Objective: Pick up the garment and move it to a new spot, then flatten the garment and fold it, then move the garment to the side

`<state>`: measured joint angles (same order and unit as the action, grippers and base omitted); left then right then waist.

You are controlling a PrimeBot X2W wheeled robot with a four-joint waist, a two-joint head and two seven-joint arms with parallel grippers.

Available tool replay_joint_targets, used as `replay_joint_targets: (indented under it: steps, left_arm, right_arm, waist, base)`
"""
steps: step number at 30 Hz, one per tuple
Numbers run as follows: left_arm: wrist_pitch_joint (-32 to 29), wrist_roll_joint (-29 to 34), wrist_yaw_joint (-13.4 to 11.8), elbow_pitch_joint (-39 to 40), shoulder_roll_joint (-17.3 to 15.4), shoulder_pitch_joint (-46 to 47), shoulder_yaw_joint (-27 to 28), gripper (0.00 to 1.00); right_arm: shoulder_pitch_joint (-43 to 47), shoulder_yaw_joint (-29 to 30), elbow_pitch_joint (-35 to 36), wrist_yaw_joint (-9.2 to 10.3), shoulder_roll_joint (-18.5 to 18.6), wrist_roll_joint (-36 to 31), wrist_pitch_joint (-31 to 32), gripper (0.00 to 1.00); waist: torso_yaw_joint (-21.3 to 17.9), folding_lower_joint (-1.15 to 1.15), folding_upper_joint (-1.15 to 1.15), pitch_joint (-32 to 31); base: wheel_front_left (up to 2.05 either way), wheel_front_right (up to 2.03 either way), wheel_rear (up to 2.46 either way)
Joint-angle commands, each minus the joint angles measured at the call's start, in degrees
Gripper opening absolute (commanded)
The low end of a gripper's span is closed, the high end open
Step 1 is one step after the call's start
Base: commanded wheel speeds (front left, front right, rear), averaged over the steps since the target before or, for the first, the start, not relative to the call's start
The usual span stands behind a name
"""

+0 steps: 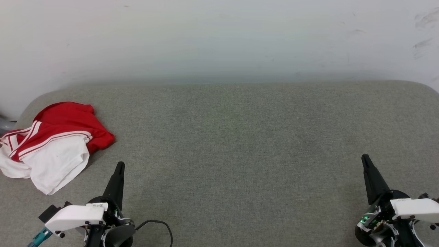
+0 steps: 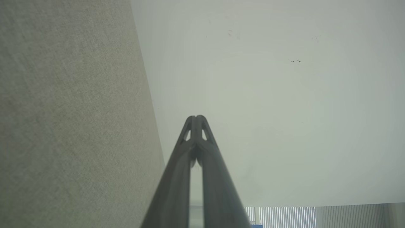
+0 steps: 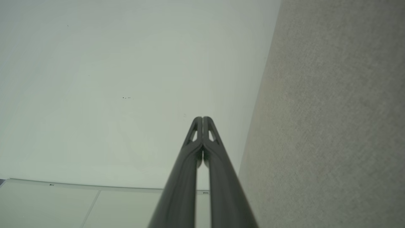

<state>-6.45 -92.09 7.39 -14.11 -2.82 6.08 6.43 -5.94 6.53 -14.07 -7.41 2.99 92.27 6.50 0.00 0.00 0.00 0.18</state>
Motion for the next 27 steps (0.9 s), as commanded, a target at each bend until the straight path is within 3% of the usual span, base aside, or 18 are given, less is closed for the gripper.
replay_joint_targets:
  steps: [1,27]
  left_arm:
    - [-0.01,-0.15,0.19,0.08,-0.12,0.32,0.12,0.00]
    - [-0.01,-0.15,0.19,0.08,-0.12,0.32,0.13,0.00]
  right_arm:
    - [-0.65,-0.03,-0.03,-0.16,-0.15,-0.08,0.00,0.00]
    - [-0.65,-0.04,-0.03,-0.16,-0.15,-0.08,0.01,0.00]
  waist:
    - [0.00,0.00,0.00,0.00]
    - [0.00,0.00,0.00,0.00]
  base:
    - [0.00,0.00,0.00]
    - [0.00,0.00,0.00]
